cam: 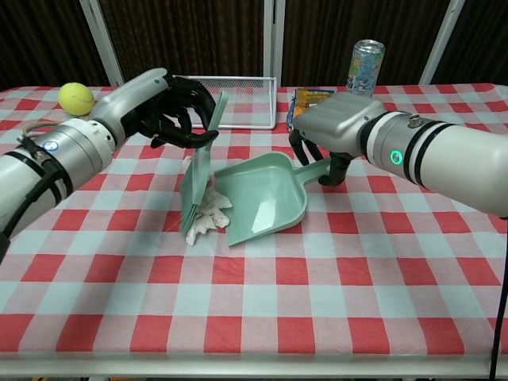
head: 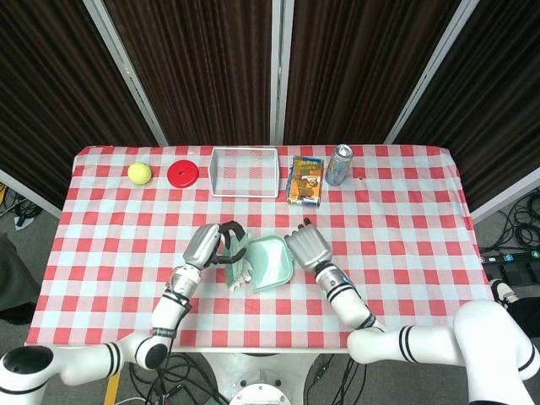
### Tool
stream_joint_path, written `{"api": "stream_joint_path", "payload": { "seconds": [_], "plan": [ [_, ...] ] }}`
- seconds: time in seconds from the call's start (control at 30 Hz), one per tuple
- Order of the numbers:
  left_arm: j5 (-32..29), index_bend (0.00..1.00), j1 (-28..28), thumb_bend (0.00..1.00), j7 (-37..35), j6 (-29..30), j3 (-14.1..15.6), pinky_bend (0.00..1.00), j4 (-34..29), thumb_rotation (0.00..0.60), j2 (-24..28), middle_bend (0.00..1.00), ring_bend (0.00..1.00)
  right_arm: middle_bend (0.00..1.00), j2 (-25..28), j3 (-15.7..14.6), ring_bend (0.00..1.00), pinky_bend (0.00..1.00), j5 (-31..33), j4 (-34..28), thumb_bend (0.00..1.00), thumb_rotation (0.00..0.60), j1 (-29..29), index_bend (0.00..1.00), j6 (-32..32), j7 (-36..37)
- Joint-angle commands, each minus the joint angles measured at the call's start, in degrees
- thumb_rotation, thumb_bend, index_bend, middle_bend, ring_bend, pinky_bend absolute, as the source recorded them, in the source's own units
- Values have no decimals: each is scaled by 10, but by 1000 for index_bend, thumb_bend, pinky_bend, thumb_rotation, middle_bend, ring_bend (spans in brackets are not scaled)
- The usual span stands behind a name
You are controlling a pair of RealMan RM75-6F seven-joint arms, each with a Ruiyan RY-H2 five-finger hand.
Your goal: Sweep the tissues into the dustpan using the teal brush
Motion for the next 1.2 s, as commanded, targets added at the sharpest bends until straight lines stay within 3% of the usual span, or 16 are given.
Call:
{"api": "stream_joint_path", "payload": {
  "seconds": [0.03, 0.4, 0.77, 0.97, 1.2],
  "plan": [
    [19, 551, -6, 443, -48, -8, -6, 866, 7, 600, -4, 547, 623, 625, 6, 7, 370, 235, 11, -5, 382, 600, -7, 684, -17, 26],
    [88, 551, 9, 446, -106, 0, 14, 863, -30, 600, 96, 547, 614, 627, 19, -1, 376, 234, -3, 4, 405, 600, -15, 693, -25, 45],
    [69, 551, -41, 450, -215, -84, -11, 854, 127, 600, 78, 546, 600, 627, 19, 4, 376, 235, 14, 3, 405, 600, -9, 696, -23, 31],
    [122, 553, -74, 448, -363, -127, 18, 847, 167, 600, 69, 546, 596, 627, 14, 4, 376, 234, 21, -1, 405, 600, -6, 696, -21, 24],
    [184, 556, -82, 449, -459, -98, 63, 846, 142, 600, 81, 546, 596, 627, 16, -2, 376, 234, 13, -12, 405, 600, -8, 697, -16, 23]
  ]
}}
